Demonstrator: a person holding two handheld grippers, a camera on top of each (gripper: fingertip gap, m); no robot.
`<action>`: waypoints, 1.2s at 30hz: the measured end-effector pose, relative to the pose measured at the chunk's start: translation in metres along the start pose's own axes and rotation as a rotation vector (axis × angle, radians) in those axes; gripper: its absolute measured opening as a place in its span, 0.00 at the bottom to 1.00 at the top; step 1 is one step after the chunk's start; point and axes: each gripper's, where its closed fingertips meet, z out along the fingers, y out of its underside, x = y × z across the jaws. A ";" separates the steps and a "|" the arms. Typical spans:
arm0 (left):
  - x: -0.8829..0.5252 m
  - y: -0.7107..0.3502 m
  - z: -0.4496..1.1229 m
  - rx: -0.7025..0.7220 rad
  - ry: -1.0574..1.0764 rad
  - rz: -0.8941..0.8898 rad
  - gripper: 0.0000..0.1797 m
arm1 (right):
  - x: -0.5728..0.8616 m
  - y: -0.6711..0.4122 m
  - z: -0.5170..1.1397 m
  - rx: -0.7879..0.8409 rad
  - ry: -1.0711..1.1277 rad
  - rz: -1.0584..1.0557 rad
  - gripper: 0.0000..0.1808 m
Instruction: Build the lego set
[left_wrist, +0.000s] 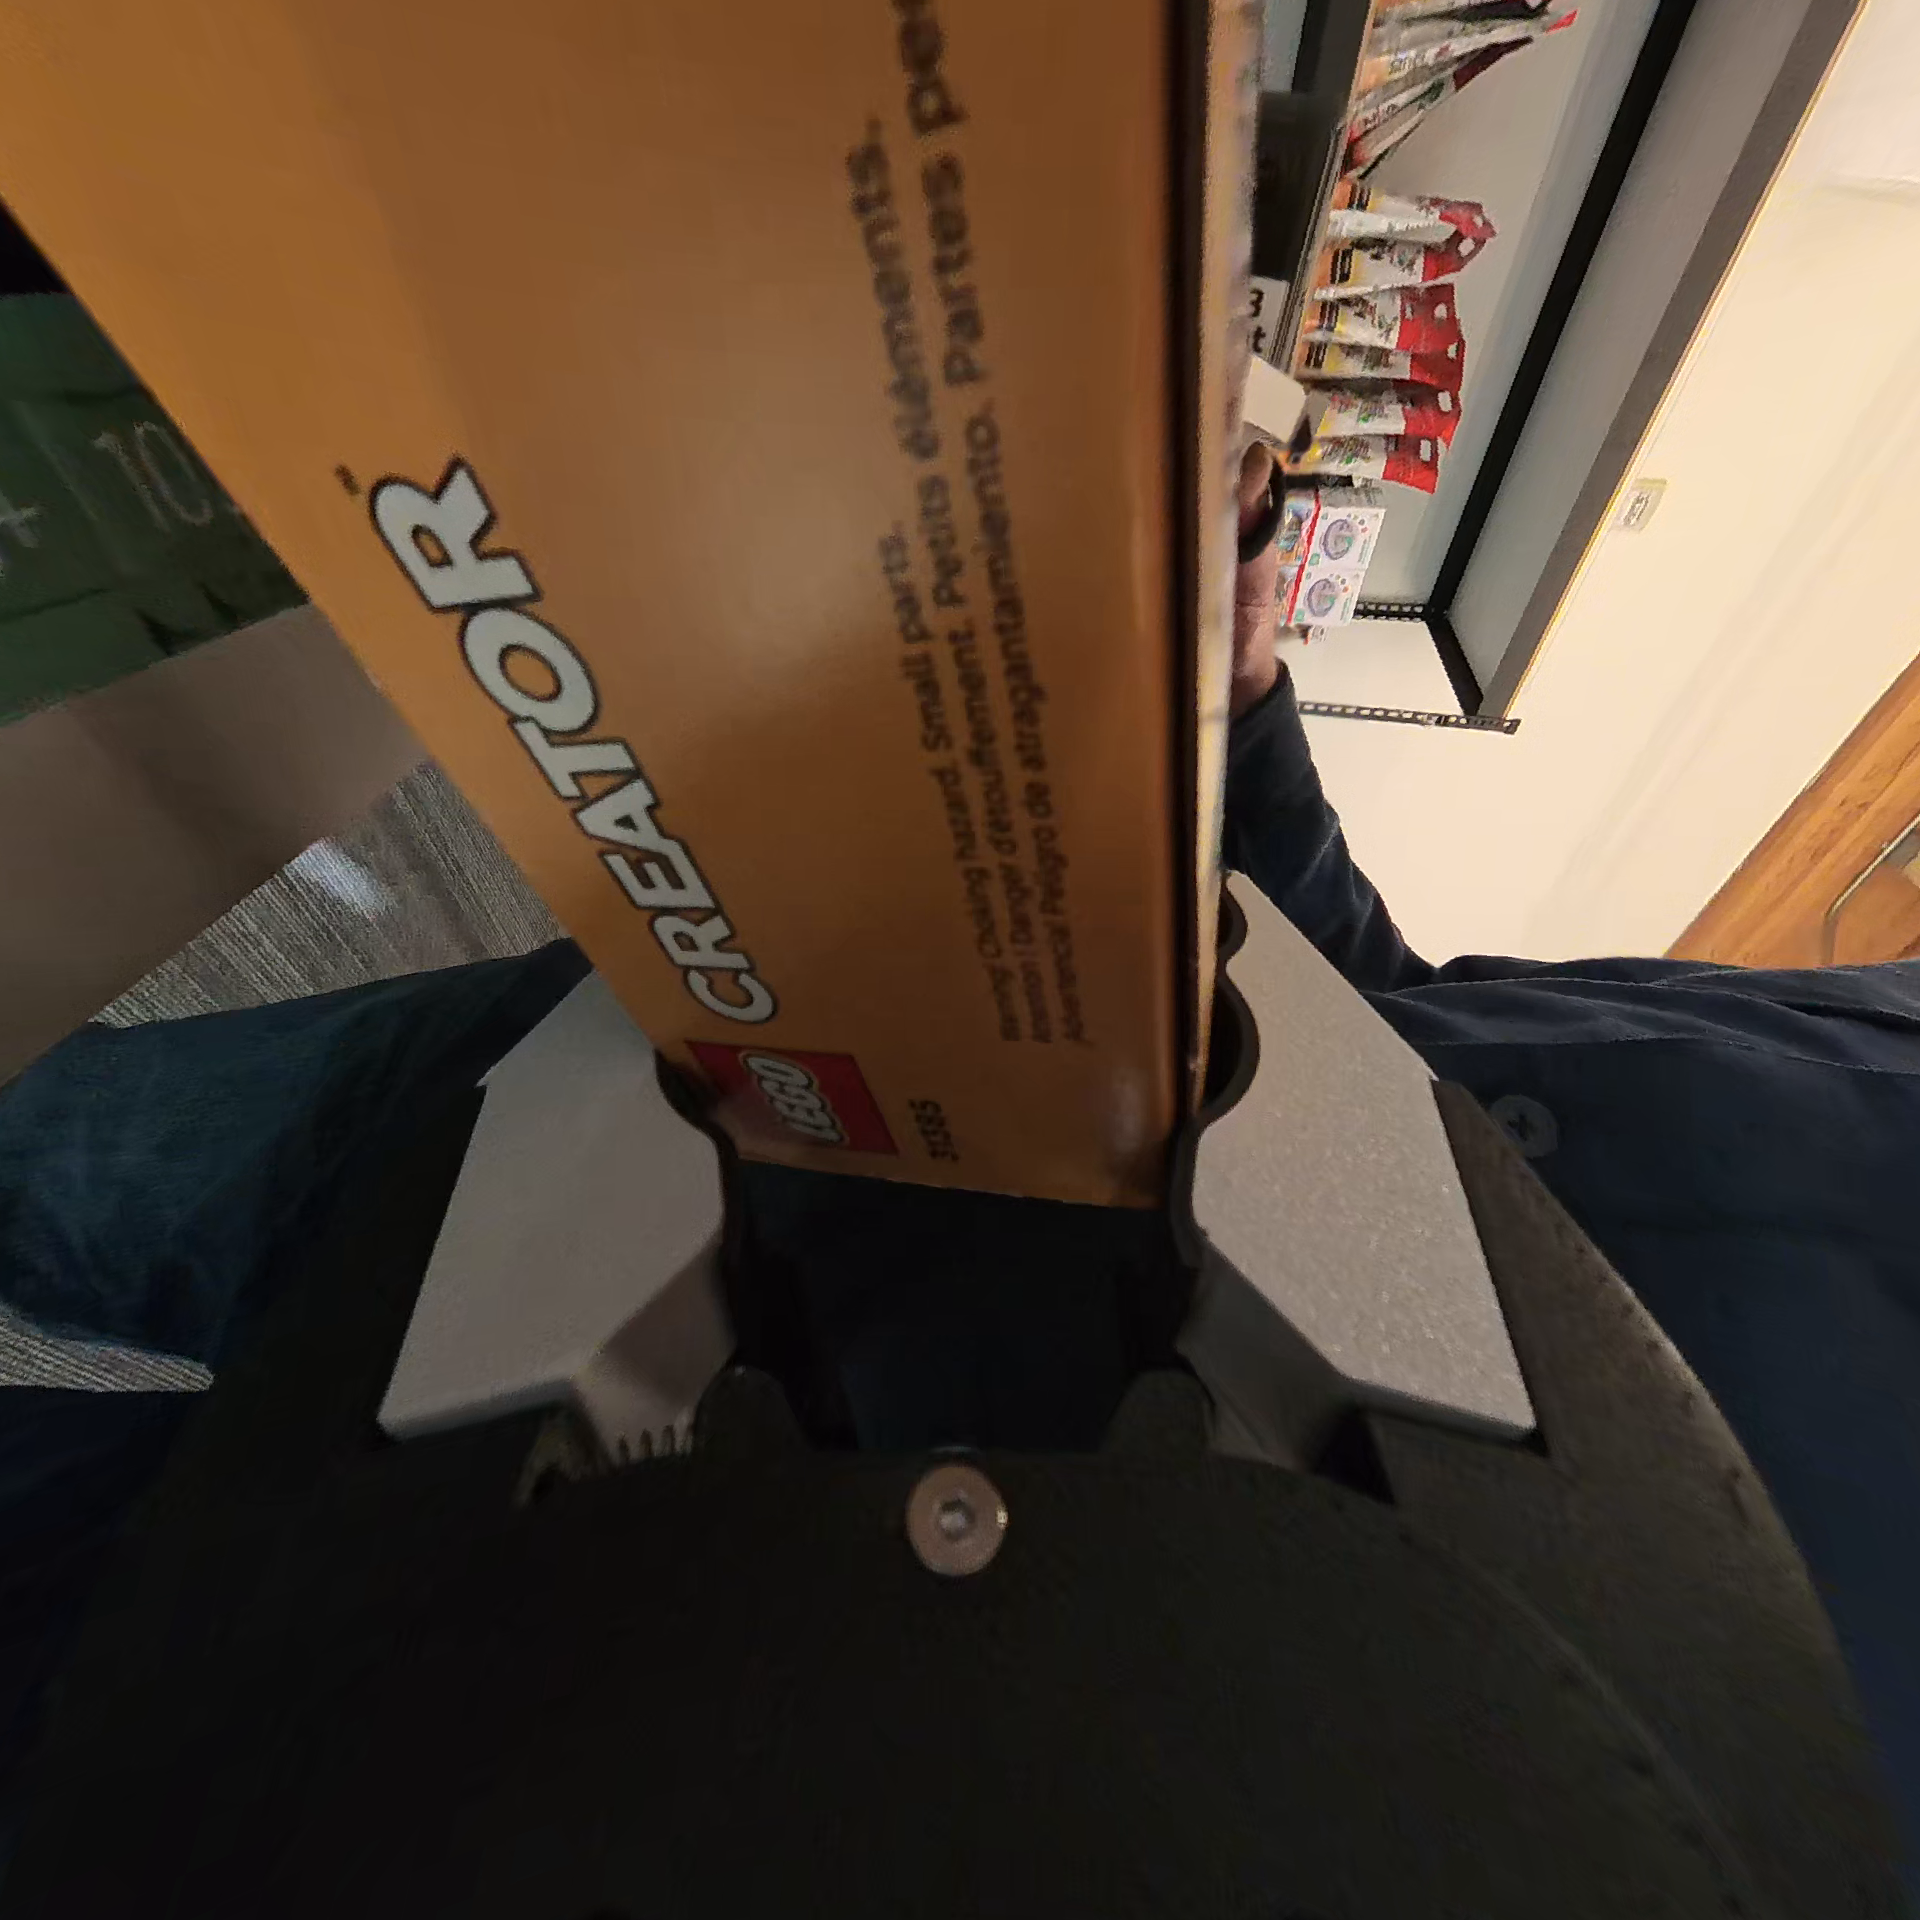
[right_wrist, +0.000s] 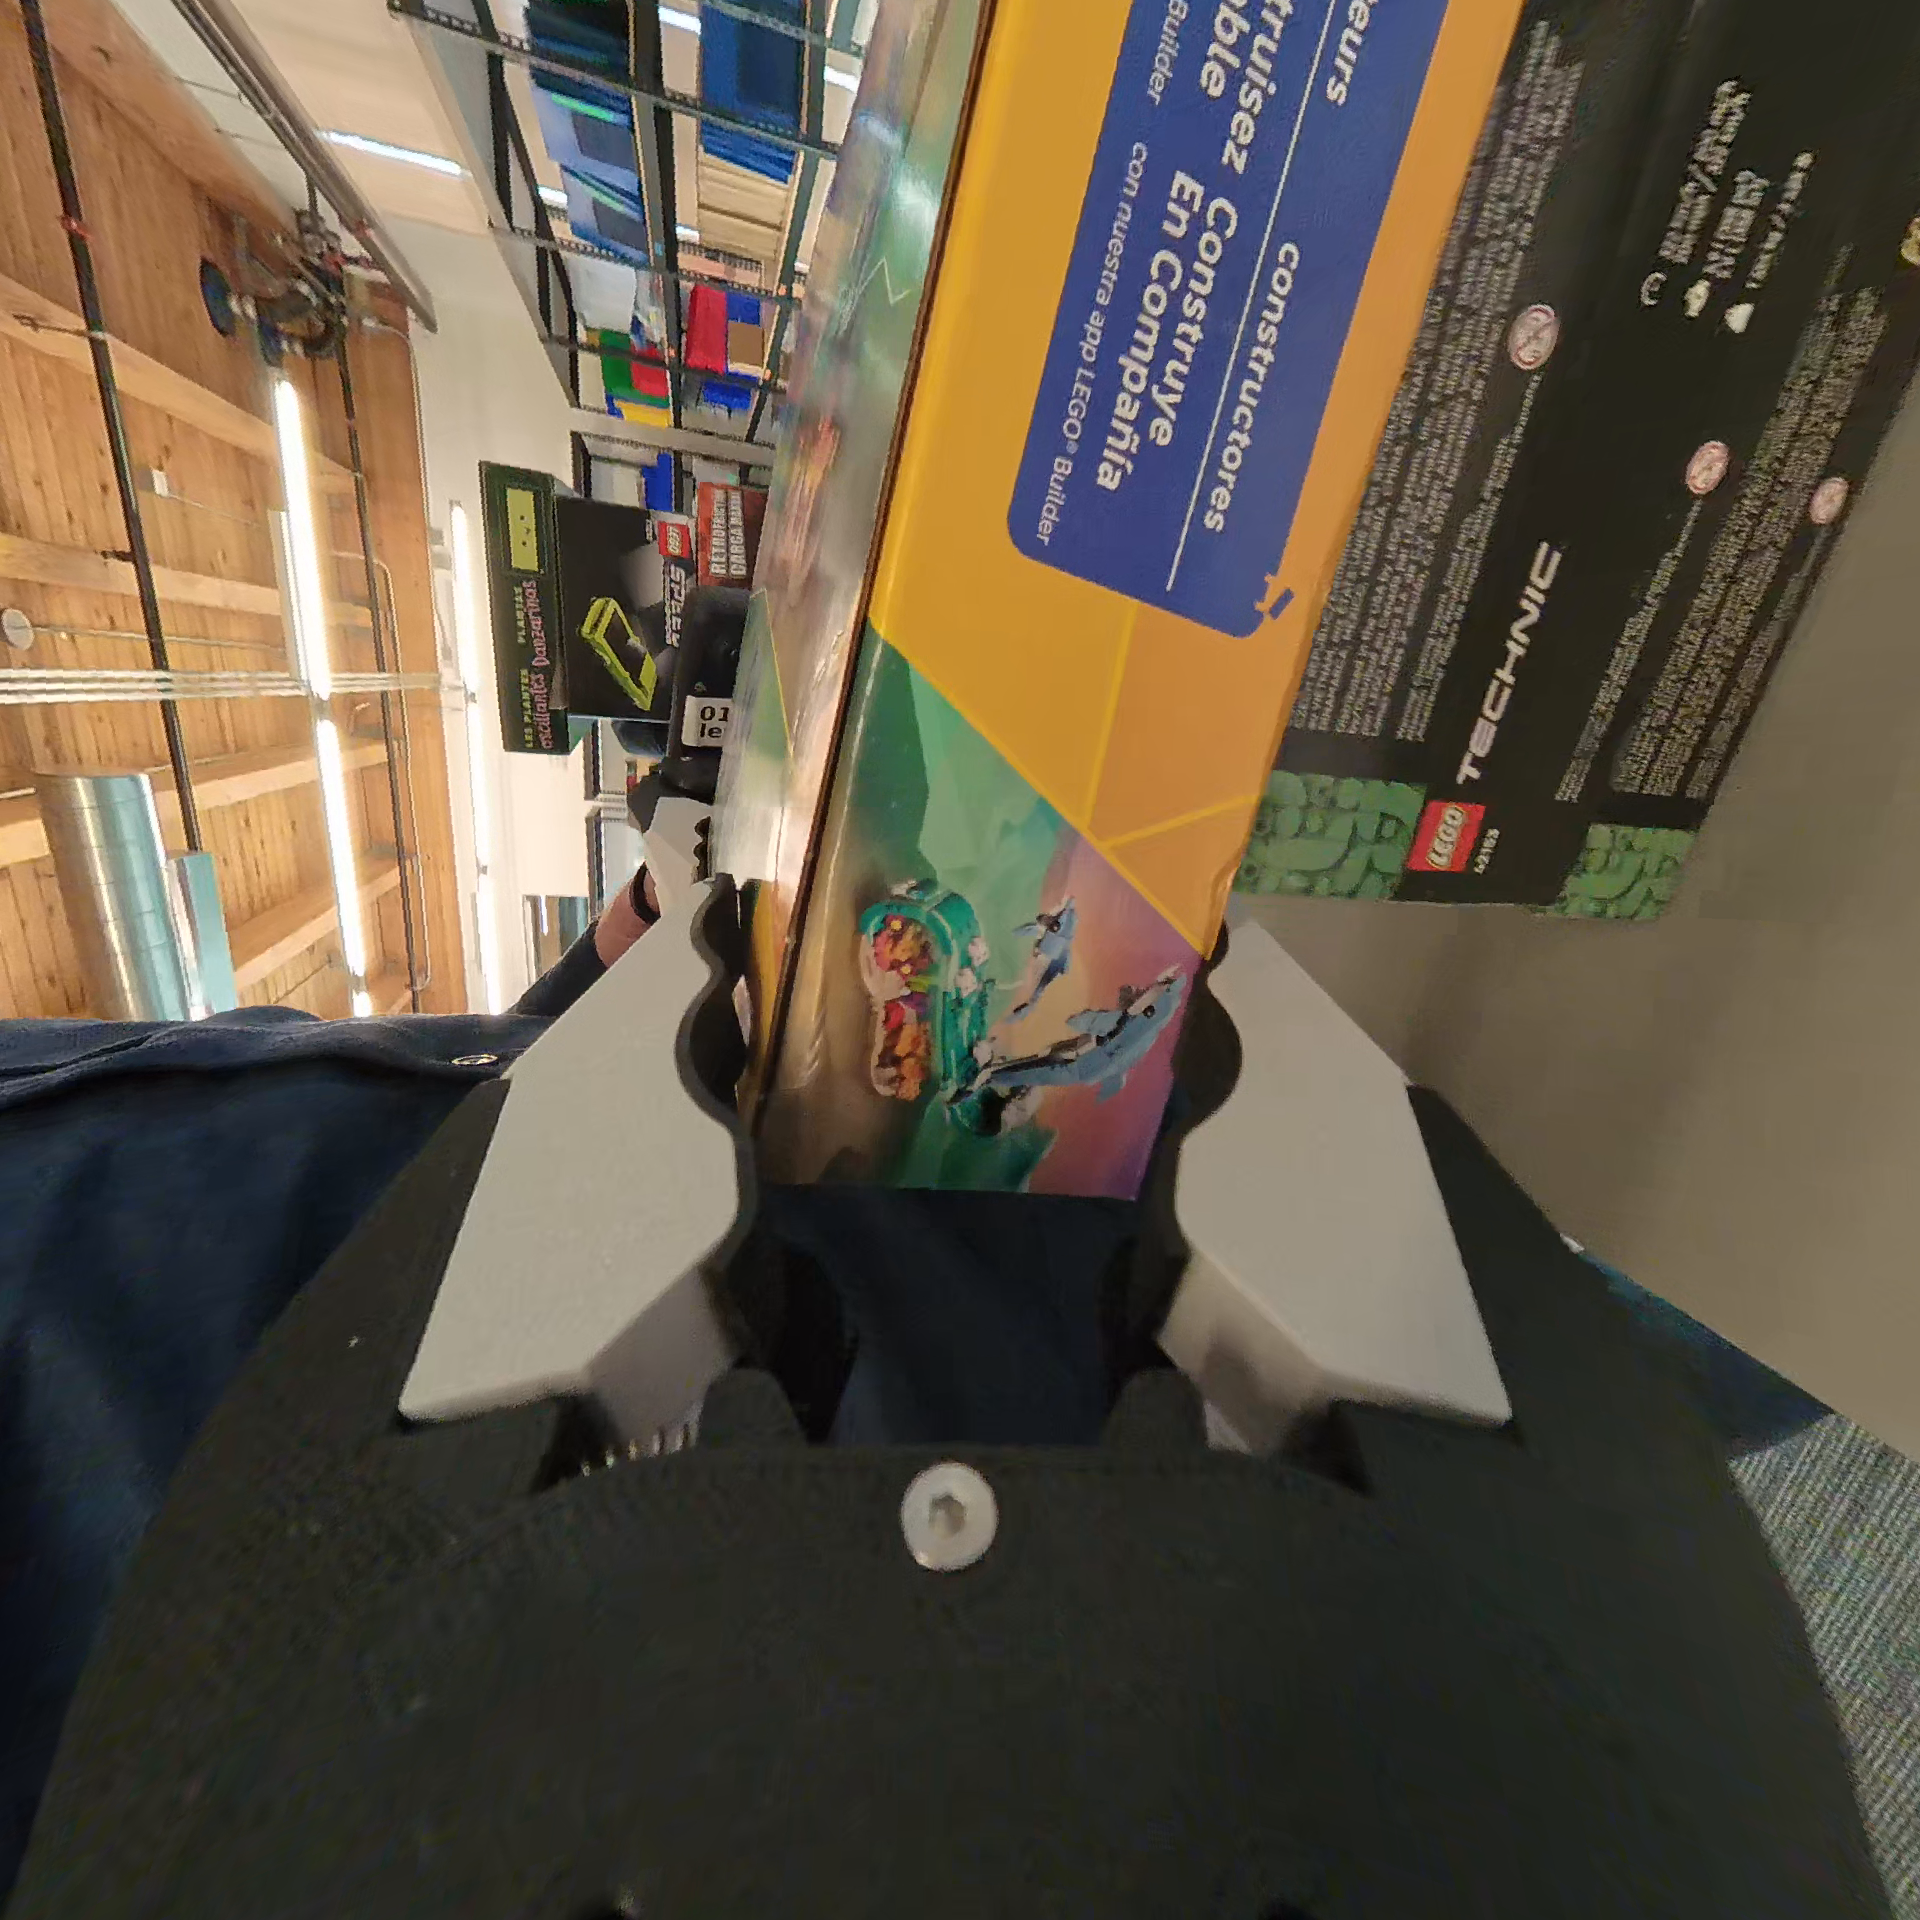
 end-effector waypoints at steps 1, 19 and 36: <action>0.000 0.000 0.003 -0.013 0.001 0.002 0.50 | 0.001 0.001 -0.004 0.013 0.004 0.004 0.46; 0.019 0.004 0.136 -0.427 -0.003 0.147 0.51 | 0.043 0.025 -0.160 0.357 0.097 0.084 0.47; -0.032 0.064 0.244 -0.648 0.034 0.037 0.51 | 0.138 0.080 -0.249 0.466 0.226 0.278 0.47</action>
